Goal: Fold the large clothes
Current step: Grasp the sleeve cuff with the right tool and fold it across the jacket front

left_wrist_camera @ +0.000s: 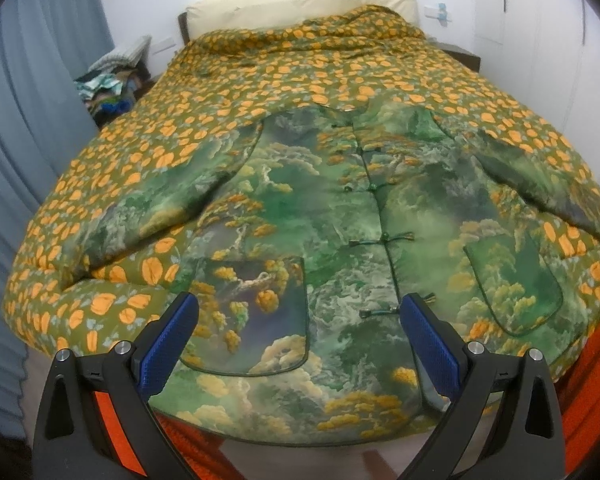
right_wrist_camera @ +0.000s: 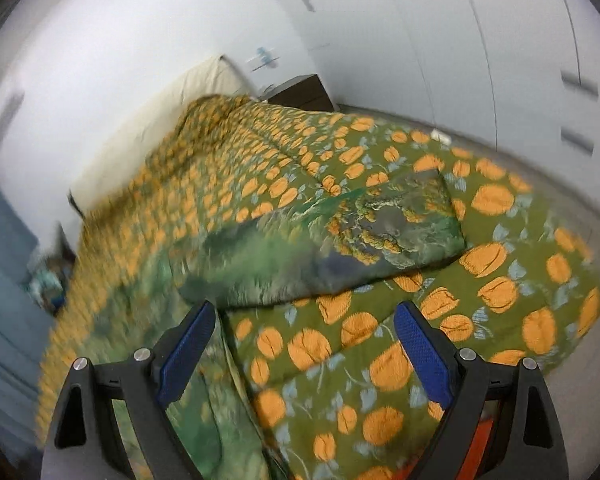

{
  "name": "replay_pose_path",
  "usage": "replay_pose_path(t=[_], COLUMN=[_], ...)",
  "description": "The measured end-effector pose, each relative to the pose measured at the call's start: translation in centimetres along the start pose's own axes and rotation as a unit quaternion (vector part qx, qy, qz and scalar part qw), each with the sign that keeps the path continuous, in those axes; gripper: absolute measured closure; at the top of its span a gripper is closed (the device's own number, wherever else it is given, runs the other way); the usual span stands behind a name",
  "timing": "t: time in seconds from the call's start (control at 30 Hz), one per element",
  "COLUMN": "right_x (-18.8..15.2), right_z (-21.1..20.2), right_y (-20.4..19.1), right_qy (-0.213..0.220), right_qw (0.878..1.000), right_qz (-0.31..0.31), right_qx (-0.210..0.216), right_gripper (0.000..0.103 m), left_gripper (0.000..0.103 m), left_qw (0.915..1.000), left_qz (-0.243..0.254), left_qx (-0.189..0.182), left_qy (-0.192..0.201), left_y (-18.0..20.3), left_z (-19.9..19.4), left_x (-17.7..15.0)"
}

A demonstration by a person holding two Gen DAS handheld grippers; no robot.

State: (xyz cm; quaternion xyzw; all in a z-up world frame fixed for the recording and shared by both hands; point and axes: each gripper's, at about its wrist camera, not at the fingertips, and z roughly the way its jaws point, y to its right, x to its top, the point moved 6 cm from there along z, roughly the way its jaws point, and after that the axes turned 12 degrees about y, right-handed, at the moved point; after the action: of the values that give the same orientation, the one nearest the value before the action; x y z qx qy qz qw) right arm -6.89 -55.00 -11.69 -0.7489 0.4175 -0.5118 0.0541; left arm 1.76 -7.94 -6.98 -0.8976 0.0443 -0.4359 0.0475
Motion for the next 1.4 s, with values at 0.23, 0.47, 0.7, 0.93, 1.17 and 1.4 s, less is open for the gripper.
replay_pose_path(t=[0.23, 0.47, 0.7, 0.93, 1.17, 1.4], right_x=[-1.1, 0.0, 5.1, 10.1, 1.2, -16.0], right_z=[8.1, 12.4, 11.3, 6.8, 7.6, 14.6], right_y=[5.7, 11.7, 7.7, -14.5, -36.1, -42.4], right_qy=[-0.068, -0.013, 0.042, 0.078, 0.028, -0.124], right_qw=[0.986, 0.963, 0.986, 0.988, 0.939, 0.918], right_qz=[0.150, 0.253, 0.130, -0.120, -0.279, -0.290], right_qx=[-0.032, -0.096, -0.100, 0.050, 0.200, 0.240], right_gripper=[0.013, 0.030, 0.086, 0.087, 0.087, 0.040], left_gripper=[0.002, 0.002, 0.002, 0.002, 0.002, 0.002], left_qw=[0.9999, 0.9992, 0.9992, 0.9993, 0.9993, 0.9979], left_qz=[0.007, -0.003, -0.009, -0.022, -0.036, -0.054], left_qx=[0.007, 0.028, 0.029, 0.007, 0.006, 0.030], left_qy=[-0.008, -0.027, -0.025, -0.028, -0.013, -0.020], left_y=[0.3, -1.0, -1.3, -0.9, -1.7, -3.7], left_z=[0.3, 0.8, 1.1, 1.8, 0.9, 1.0], left_x=[-0.2, -1.3, -1.7, -2.1, -1.9, -2.6])
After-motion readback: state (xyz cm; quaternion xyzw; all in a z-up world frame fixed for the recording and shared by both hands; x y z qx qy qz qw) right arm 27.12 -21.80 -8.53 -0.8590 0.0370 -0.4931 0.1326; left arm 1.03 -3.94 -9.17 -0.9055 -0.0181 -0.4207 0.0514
